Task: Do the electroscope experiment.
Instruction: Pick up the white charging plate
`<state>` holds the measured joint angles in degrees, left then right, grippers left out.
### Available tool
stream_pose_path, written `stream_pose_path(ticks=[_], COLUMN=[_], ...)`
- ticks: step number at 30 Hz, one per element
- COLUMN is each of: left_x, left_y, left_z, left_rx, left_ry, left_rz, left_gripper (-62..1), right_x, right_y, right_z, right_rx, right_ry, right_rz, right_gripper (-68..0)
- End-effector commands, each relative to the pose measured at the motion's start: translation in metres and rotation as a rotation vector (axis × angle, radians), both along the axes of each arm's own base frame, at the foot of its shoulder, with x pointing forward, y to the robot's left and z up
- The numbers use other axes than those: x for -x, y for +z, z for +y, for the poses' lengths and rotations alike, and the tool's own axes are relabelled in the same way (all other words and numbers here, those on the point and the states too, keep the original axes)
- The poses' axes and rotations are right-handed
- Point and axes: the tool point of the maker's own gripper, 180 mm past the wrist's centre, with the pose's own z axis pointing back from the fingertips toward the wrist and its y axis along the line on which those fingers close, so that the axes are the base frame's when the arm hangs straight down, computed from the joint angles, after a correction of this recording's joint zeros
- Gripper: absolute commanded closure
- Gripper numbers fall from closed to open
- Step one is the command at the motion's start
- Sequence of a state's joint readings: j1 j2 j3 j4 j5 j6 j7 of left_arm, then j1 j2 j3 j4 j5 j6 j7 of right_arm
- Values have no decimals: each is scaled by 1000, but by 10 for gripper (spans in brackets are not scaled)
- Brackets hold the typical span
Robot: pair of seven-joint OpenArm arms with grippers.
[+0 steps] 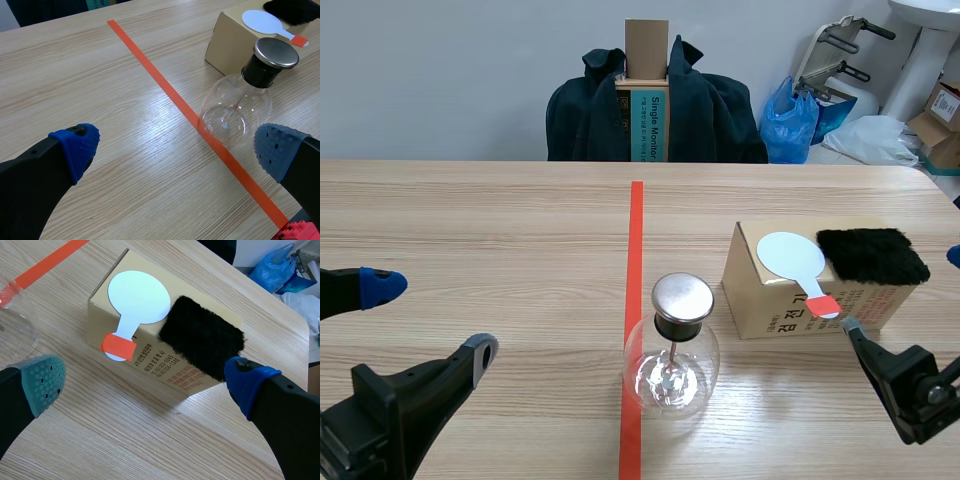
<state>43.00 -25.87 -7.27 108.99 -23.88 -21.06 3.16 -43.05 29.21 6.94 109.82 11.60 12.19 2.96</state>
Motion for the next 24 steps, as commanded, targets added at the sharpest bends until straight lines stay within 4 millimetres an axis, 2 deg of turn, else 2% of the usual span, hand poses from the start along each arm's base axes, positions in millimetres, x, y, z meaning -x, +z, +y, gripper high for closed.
stream_pose_path(ticks=[1,24], left_x=[-1,-1], left_y=[5,5], left_z=[-3,-3], left_rx=[21,22], left_ry=[2,3], left_rz=[-15,-15], left_gripper=[-623,-623], right_x=[-4,-5], right_y=[9,12], right_z=[1,2], right_rx=[-11,17], right_ry=[-2,19], right_rz=[-31,-56], right_gripper=[-679,-679])
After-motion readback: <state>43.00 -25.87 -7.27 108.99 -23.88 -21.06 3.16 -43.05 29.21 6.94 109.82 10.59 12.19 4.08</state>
